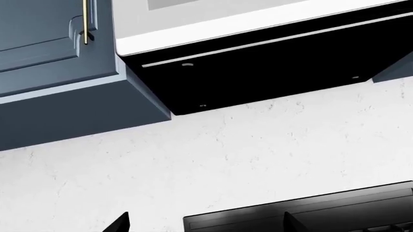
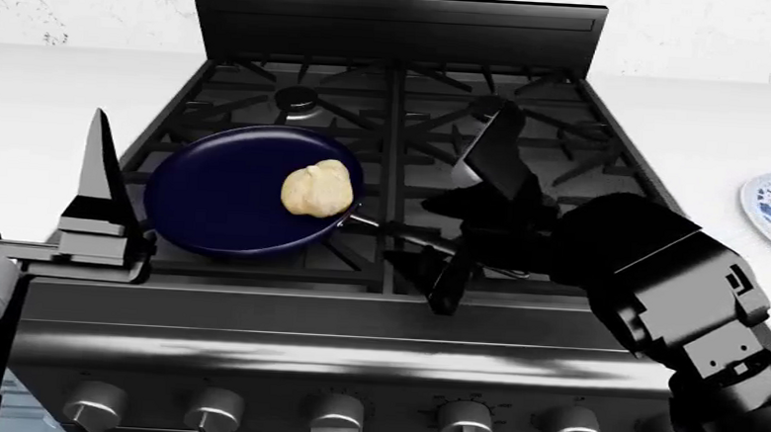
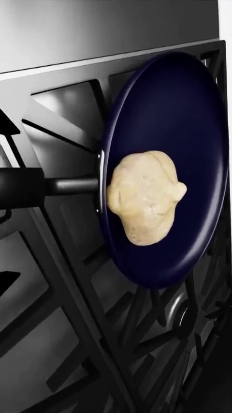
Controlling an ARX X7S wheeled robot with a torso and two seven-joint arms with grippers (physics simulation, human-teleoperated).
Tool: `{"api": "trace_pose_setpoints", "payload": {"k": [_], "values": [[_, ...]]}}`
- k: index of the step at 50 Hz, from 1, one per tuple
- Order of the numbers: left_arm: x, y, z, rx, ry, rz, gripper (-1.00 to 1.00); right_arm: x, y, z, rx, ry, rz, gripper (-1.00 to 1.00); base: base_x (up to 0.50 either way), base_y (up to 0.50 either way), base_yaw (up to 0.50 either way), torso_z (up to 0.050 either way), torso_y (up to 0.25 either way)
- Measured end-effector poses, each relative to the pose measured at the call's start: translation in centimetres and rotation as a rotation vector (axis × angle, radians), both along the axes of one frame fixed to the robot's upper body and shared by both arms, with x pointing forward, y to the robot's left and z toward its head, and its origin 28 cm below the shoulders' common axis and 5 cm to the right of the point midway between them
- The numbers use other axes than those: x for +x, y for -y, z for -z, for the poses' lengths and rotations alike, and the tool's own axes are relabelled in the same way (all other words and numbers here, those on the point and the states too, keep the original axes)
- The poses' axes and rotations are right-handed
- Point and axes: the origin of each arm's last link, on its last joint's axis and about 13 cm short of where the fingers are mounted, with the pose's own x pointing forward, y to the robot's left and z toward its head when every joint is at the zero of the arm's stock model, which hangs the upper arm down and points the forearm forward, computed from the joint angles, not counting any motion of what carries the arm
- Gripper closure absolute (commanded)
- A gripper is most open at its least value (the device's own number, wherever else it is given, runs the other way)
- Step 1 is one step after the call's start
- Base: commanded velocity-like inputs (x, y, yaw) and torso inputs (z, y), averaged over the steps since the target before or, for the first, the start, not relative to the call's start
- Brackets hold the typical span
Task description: Pick up the pan and dump the vegetables in it onto the plate. Then return the pan to the stove.
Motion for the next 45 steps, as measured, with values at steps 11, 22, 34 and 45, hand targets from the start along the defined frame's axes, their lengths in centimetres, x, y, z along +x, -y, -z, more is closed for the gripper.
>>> {"api": "trace_pose_setpoints", "payload": {"k": [11, 22, 34, 45], "values": [[-0.02, 0.00, 0.01, 0.001, 0.000, -0.001, -1.00, 0.01, -0.01, -0.09, -0.005, -0.002, -0.001, -1.00, 0.00, 0.00, 0.00, 0.000, 0.000], [0.03, 0.05, 0.00, 0.001, -0.001, 0.001, -1.00, -0.05, 0.00, -0.02, -0.009, -0.027, -0.011, 1.00, 0.00, 0.00, 0.00, 0.000, 0.000], [-0.02, 0.01, 0.05, 0.000, -0.002, -0.002, -1.00, -0.17, -0.11, -0.06, -0.012, -0.028, -0.010, 1.00, 0.00, 0.00, 0.00, 0.000, 0.000], [-0.07, 0.01, 0.09, -0.001, -0.003, -0.003, -1.00, -0.18, -0.05, 0.09, -0.004, -0.022, -0.006, 1.00, 0.00, 0.00, 0.00, 0.000, 0.000]]}}
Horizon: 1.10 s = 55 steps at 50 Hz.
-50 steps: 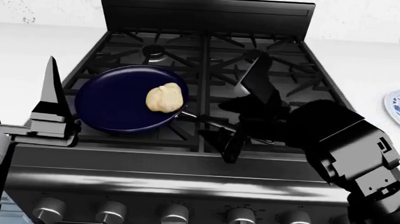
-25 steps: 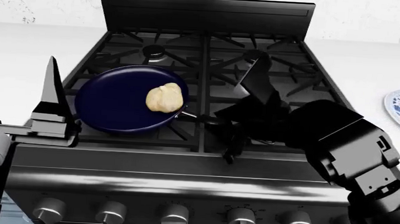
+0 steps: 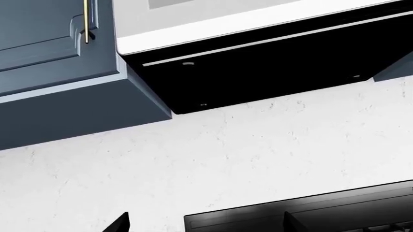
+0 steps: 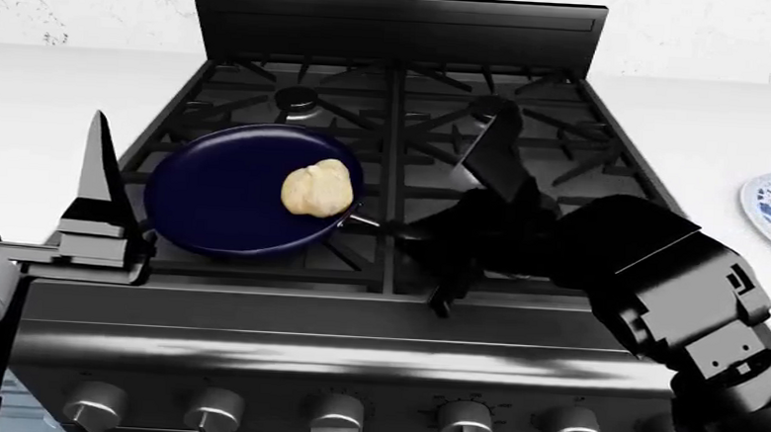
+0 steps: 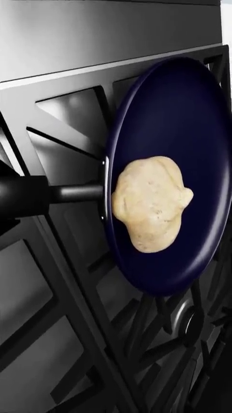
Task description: Pick up the pan and dump the vegetables in it onto the plate. Then return the pan to the stove.
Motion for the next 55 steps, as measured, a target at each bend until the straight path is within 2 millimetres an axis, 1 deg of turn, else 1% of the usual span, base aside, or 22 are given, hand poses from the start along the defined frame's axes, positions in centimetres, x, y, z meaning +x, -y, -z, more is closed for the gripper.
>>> {"api": "trace_pose_setpoints", "payload": {"k": [21, 40, 55], "values": [[0.1, 0.1, 0.0, 0.002, -0.002, 0.007, -1.00, -0.1, 0.6, -1.5, 0.081, 0.062, 0.006, 1.00, 0.00, 0.00, 0.00, 0.000, 0.001], [0.0, 0.2, -0.2, 0.003, 0.003, 0.010, -1.00, -0.3, 1.5, -4.2, 0.122, 0.126, 0.040, 1.00, 0.00, 0.00, 0.00, 0.000, 0.002], [0.0, 0.2, -0.2, 0.004, 0.005, 0.013, -1.00, -0.6, 2.2, -5.2, 0.132, 0.161, 0.065, 1.00, 0.00, 0.00, 0.00, 0.000, 0.001]]}}
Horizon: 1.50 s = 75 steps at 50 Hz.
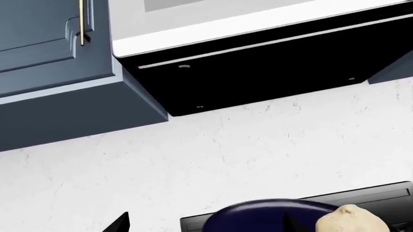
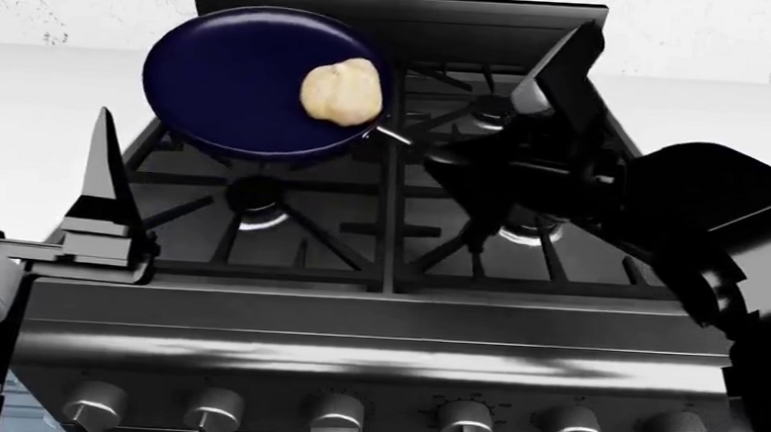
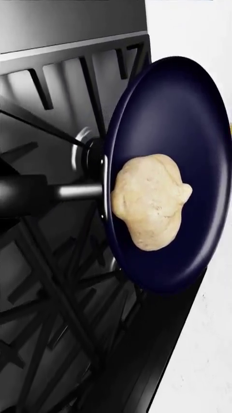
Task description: Pick up the pan and dump the vegetables in it onto the plate. Then return the pan to the stove.
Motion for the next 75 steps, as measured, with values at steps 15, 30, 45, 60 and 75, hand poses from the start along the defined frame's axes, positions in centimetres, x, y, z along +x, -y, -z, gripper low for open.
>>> {"api": "trace_pose_setpoints", "payload": {"k": [15, 30, 45, 60, 75], "values": [[0.12, 0.08, 0.06, 0.004, -0.004, 0.001, -1.00, -0.10, 0.51, -0.11, 0.002, 0.004, 0.018, 1.00, -0.03, -0.19, 0.00, 0.000, 0.001], [0.09, 0.22, 0.06, 0.005, -0.008, 0.002, -1.00, -0.07, 0.96, 0.10, 0.003, 0.005, 0.034, 1.00, -0.07, -0.50, 0.00, 0.001, 0.001], [0.17, 0.18, 0.21, 0.002, -0.012, 0.000, -1.00, 0.17, 1.00, 0.26, 0.001, 0.008, 0.041, 1.00, -0.07, -0.50, 0.00, 0.000, 0.001], [0.23, 0.11, 0.38, -0.001, -0.016, -0.002, -1.00, 0.44, 0.82, 0.47, -0.003, 0.011, 0.040, 1.00, -0.01, -0.50, 0.00, 0.001, 0.001], [0.14, 0.01, 0.55, -0.006, -0.020, -0.006, -1.00, 0.58, 0.56, 0.57, 0.001, 0.011, 0.030, 1.00, 0.06, -0.50, 0.00, 0.001, 0.001]]}}
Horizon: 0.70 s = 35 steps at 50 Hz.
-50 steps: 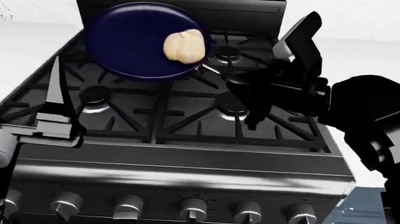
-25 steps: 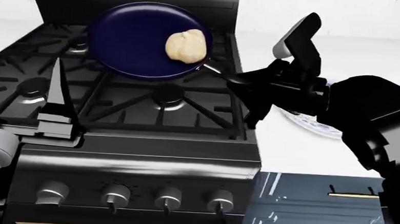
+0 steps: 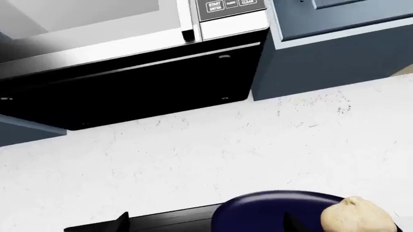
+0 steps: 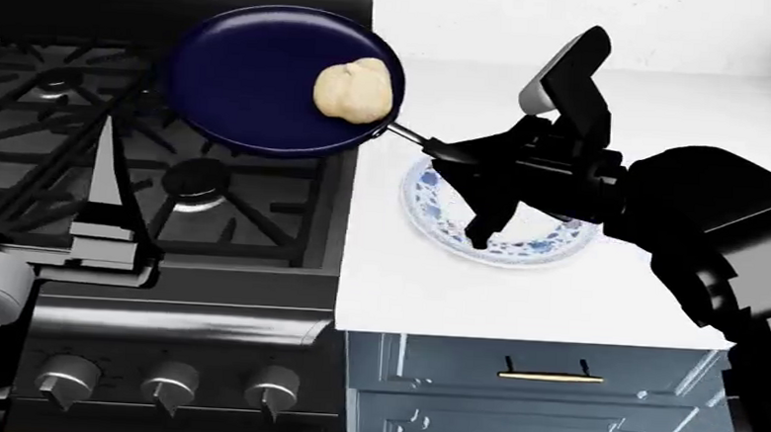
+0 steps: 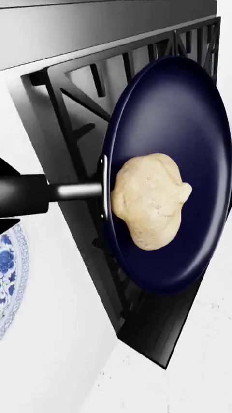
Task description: Pick up the pan and dump the vegetables in it onto the plate. Then return the pan to the stove.
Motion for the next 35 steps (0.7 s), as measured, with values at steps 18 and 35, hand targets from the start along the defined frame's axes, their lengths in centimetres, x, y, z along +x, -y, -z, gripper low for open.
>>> {"api": "trace_pose_setpoints", "payload": {"k": [18, 35], "values": [[-0.11, -0.12, 0.21, -0.008, -0.004, -0.004, -1.00, 0.24, 0.04, -0.10, 0.005, 0.014, 0.024, 1.00, 0.07, -0.26, 0.00, 0.000, 0.002], [-0.13, -0.18, 0.00, -0.005, 0.001, -0.011, -1.00, 0.31, 0.04, 0.00, 0.022, 0.024, 0.031, 1.00, 0.00, 0.00, 0.00, 0.001, 0.002]]}}
